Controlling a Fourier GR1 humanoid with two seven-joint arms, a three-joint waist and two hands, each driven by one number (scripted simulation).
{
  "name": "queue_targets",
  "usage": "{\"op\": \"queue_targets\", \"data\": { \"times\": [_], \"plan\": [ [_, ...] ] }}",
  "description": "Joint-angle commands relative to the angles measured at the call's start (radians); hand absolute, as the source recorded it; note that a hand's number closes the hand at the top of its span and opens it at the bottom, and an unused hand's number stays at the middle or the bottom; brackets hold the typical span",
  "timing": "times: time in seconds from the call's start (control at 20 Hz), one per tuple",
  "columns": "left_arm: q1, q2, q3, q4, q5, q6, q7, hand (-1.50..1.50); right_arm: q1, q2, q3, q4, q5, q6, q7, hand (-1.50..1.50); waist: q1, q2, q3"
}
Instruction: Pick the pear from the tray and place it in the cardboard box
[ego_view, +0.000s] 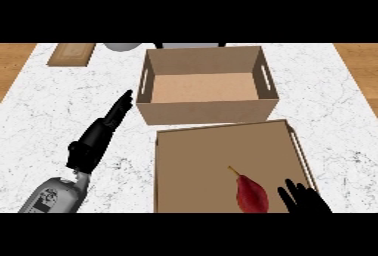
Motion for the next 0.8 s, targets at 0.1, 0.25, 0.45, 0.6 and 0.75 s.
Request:
{"op": "queue_targets", "data": {
  "times": [0.1, 0.25, 0.45, 0.6, 0.75],
  "plan": [
    [-0.094, -0.053, -0.001, 0.067, -0.028, -0.006, 0.019, 0.00, -0.058, 0.130, 0.144, -0.176, 0.053, 0.316, 0.312, -1.50, 0.020, 0.011, 0.003],
    [-0.021, -0.062, -0.008, 0.002, -0.034, -0.022, 0.031, 0.00, -0.117, 0.243, 0.214, -0.162, 0.093, 0.363, 0.398, -1.50, 0.026, 0.006, 0.005],
    [-0.014, -0.085, 0.011, -0.019, -0.075, -0.039, 0.052, 0.00, -0.209, 0.311, 0.115, -0.045, -0.001, 0.366, 0.357, -1.50, 0.027, 0.007, 0.007],
    [-0.059, -0.101, 0.062, 0.113, -0.072, -0.075, -0.002, 0.00, -0.297, 0.431, 0.185, 0.075, 0.068, 0.406, 0.418, -1.50, 0.025, 0.008, 0.006],
    [-0.056, -0.099, 0.084, 0.049, -0.088, -0.085, 0.026, 0.00, -0.302, 0.425, 0.095, 0.169, 0.019, 0.378, 0.360, -1.50, 0.026, 0.008, 0.006]
  ]
}}
